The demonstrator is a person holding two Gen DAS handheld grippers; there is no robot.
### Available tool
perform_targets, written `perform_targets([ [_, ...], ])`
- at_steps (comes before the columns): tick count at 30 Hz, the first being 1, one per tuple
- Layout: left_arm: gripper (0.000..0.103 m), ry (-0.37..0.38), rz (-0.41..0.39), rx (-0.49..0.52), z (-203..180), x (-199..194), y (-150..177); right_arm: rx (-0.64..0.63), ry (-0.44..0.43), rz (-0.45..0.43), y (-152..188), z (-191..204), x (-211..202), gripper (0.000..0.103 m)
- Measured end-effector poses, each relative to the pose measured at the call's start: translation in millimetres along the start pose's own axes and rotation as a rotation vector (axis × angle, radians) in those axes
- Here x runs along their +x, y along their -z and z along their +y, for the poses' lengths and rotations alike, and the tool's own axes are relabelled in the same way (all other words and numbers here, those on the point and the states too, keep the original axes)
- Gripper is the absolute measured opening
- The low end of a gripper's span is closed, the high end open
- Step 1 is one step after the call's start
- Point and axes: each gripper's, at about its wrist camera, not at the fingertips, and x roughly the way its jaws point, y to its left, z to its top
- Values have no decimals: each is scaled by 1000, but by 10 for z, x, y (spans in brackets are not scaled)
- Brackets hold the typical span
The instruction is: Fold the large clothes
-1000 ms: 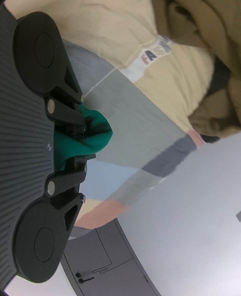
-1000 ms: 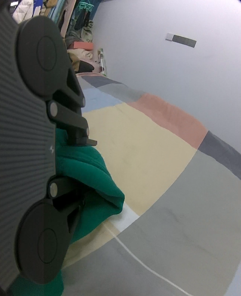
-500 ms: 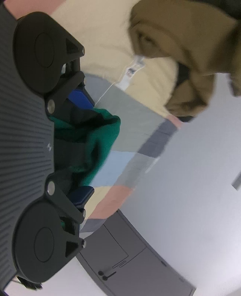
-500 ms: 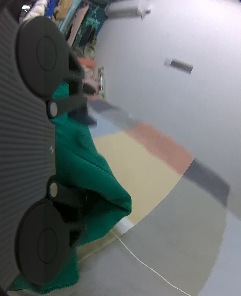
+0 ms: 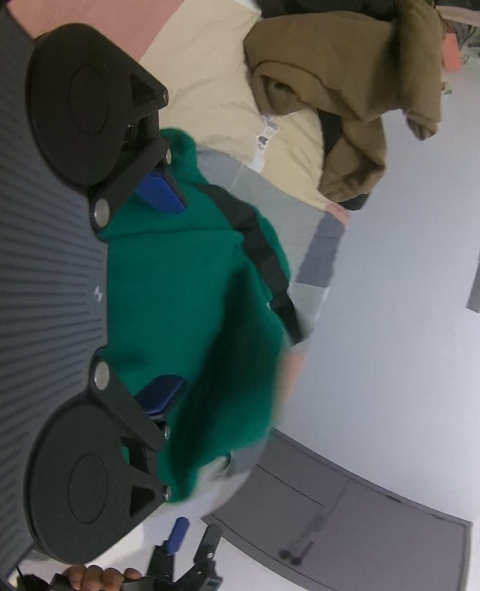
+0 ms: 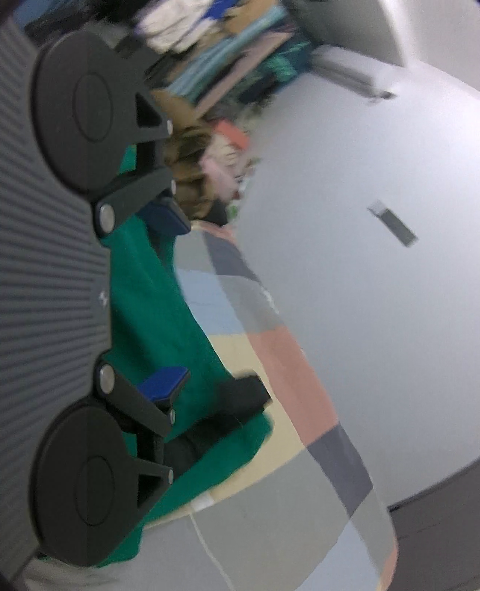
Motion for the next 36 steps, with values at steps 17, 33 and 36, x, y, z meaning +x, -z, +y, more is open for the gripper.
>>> perform_targets([
  [17, 96, 8, -85, -34, 172, 292, -33, -158, 246, 233, 66, -355, 1491, 77],
  [33, 96, 97, -208, -12, 143, 35, -57, -341, 368, -183, -629, -51, 764, 6],
  [36, 96, 116, -207, 32, 52, 59, -38, -314, 445, -174, -705, -263, 914, 6],
])
